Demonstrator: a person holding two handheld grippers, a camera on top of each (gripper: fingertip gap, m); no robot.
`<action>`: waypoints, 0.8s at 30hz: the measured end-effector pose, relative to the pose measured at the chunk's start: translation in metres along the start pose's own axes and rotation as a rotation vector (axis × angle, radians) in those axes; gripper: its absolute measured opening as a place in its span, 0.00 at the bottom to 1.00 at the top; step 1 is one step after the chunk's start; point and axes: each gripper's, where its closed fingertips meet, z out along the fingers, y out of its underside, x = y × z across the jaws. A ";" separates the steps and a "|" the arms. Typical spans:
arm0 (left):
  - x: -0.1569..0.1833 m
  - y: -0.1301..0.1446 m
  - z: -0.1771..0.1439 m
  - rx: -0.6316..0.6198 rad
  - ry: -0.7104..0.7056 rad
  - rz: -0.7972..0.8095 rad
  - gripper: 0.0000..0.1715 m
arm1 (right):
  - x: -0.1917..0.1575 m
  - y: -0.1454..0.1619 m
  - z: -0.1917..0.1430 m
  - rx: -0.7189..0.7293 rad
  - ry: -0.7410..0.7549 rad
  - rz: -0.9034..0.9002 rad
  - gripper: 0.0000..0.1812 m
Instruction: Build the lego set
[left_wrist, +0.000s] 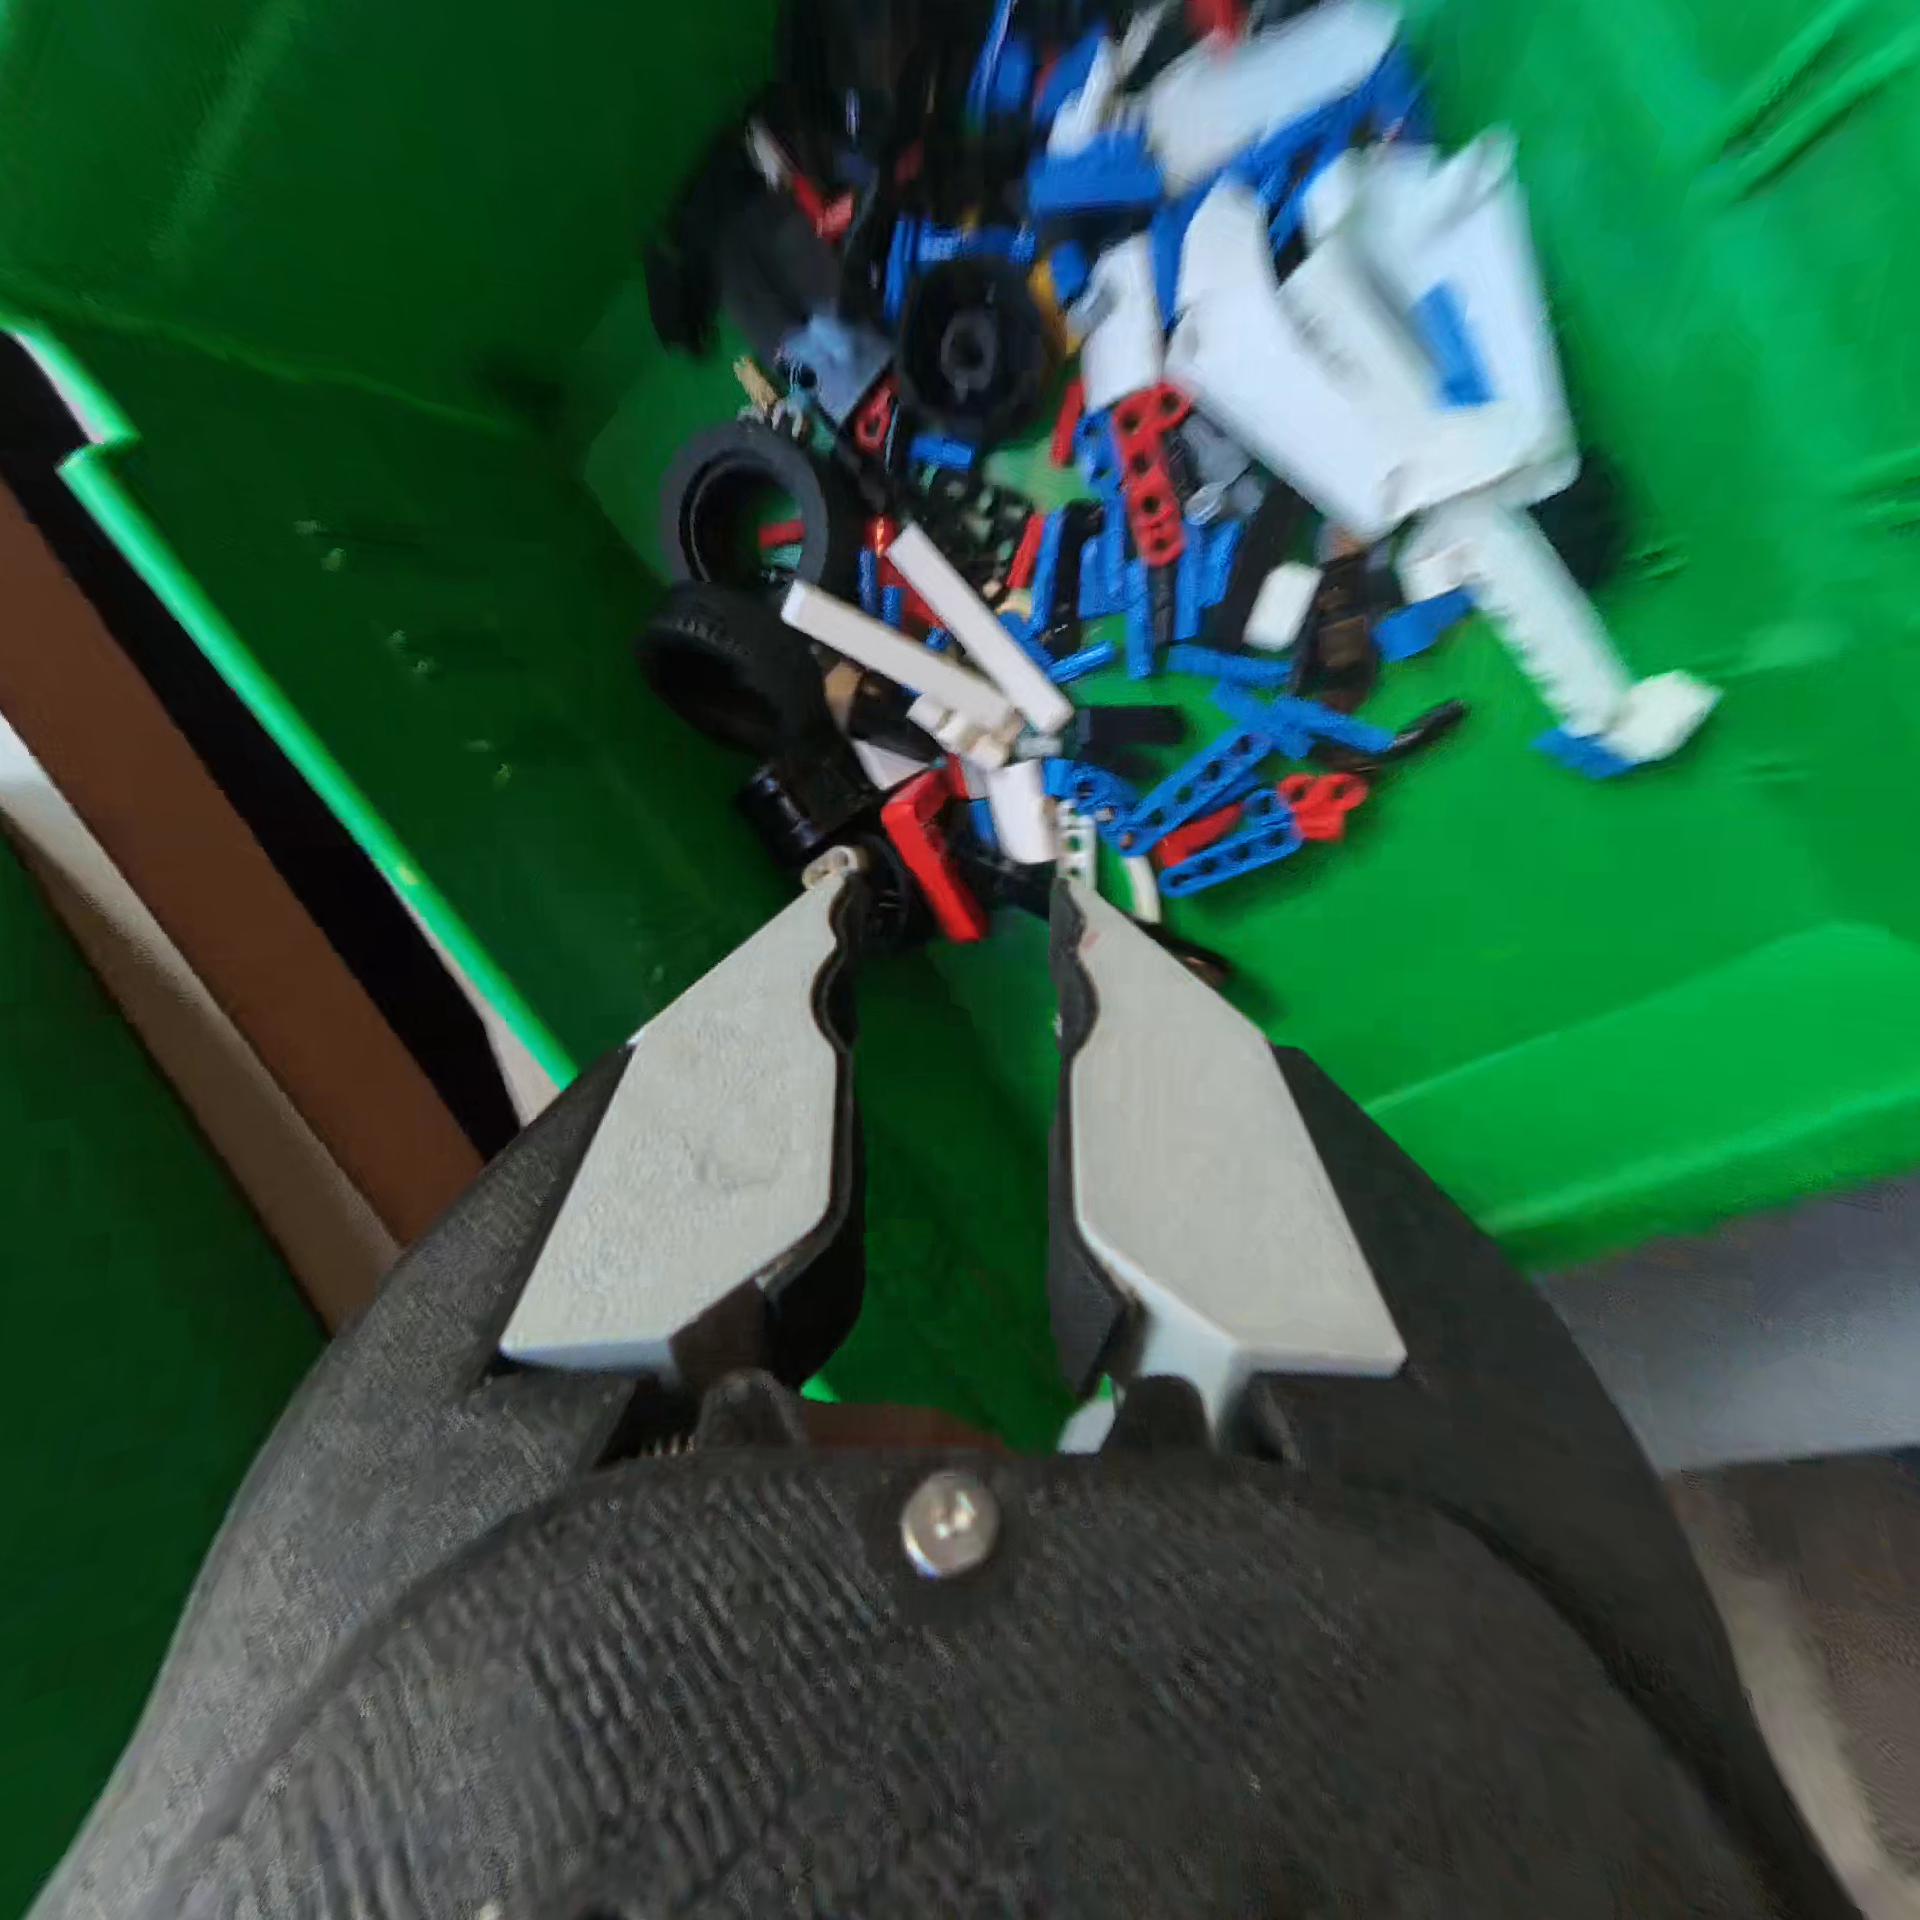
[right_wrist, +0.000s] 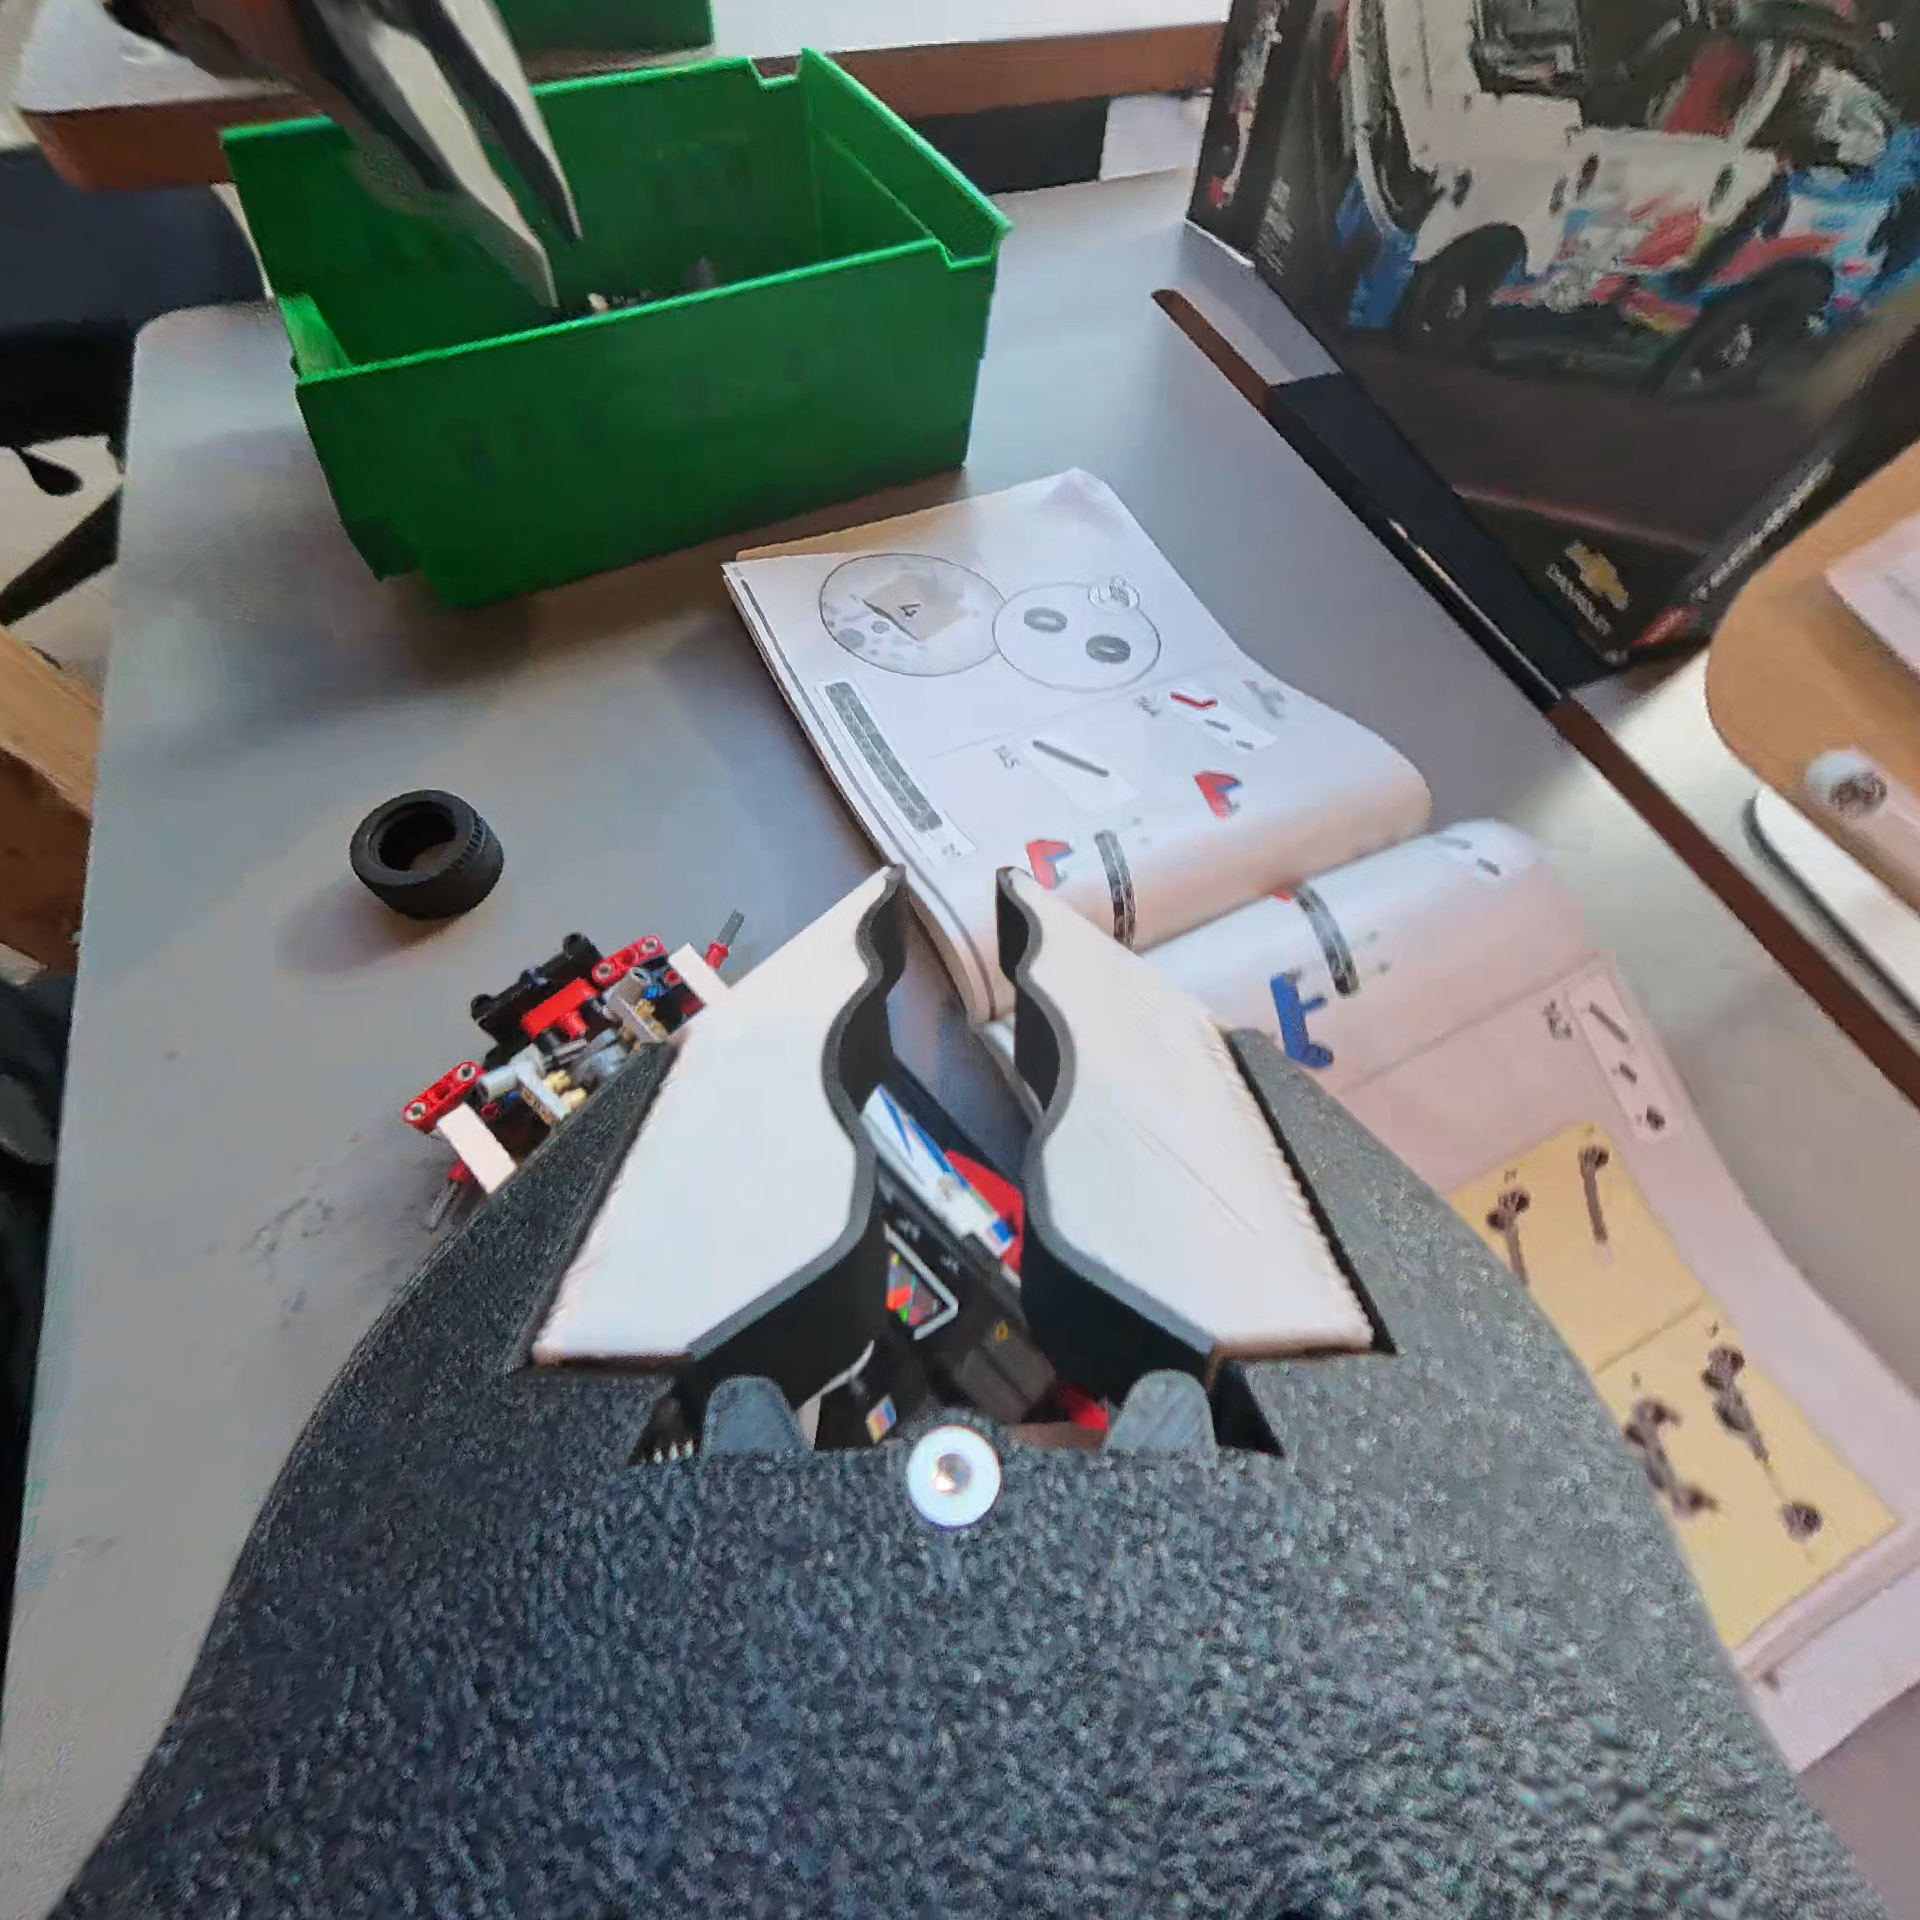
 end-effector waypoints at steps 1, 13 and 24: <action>-0.007 0.002 0.014 -0.053 -0.044 0.049 0.18 | -0.001 -0.008 0.004 0.005 -0.010 -0.013 0.09; -0.009 -0.015 -0.007 0.024 -0.074 0.105 0.04 | 0.015 -0.033 -0.022 0.044 0.024 -0.028 0.07; 0.271 -0.158 -0.069 0.523 0.211 0.509 0.03 | -0.019 -0.026 -0.055 0.108 0.122 -0.012 0.05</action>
